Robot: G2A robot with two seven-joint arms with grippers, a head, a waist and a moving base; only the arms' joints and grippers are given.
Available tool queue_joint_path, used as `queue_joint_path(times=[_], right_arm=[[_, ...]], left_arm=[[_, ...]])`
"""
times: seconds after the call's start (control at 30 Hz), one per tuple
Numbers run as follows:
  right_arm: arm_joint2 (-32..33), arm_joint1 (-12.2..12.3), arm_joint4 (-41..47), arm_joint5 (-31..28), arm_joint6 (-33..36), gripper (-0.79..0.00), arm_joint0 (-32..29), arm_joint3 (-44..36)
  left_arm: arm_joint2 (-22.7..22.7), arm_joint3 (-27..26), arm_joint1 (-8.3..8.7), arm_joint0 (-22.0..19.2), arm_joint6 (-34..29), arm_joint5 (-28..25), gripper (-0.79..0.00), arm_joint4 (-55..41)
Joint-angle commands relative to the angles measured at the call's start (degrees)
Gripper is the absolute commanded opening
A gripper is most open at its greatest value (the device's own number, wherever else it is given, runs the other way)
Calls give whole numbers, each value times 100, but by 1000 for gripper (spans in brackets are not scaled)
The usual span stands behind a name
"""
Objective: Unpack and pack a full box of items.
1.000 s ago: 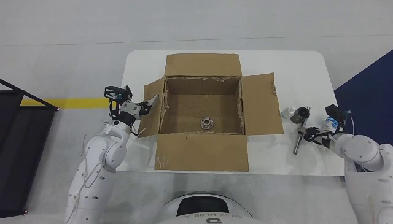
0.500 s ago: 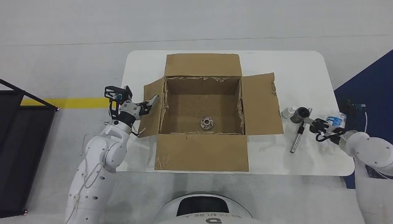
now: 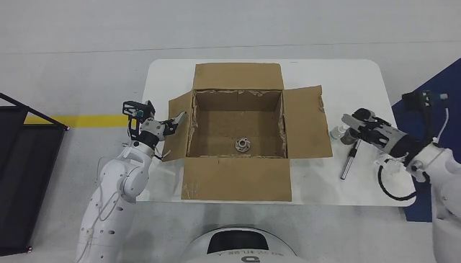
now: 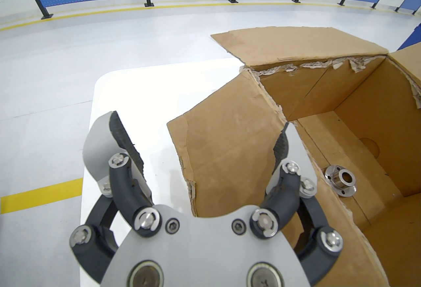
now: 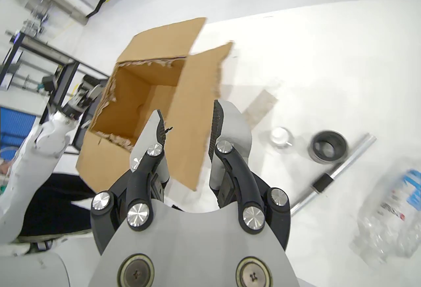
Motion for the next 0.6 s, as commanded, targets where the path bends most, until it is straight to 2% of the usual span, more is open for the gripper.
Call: queue_joint_path(times=[0.0, 0.07, 0.1, 0.13, 0.5, 0.57], right_arm=[[-399, 43, -55, -5, 273, -483, 365, -32], [-880, 82, -170, 92, 470, -453, 818, 15], [-1096, 97, -296, 201, 540, -289, 1052, 68], [-1293, 113, -502, 339, 616, 0, 1265, 77], [-1293, 113, -502, 339, 616, 0, 1265, 77], [-1630, 123, -558, 49, 676, 0, 1359, 21]], left_arm=[[0, 0, 0, 0, 0, 0, 0, 0], [0, 0, 0, 0, 0, 0, 0, 0], [0, 0, 0, 0, 0, 0, 0, 0], [0, 0, 0, 0, 0, 0, 0, 0], [0, 0, 0, 0, 0, 0, 0, 0], [0, 0, 0, 0, 0, 0, 0, 0]])
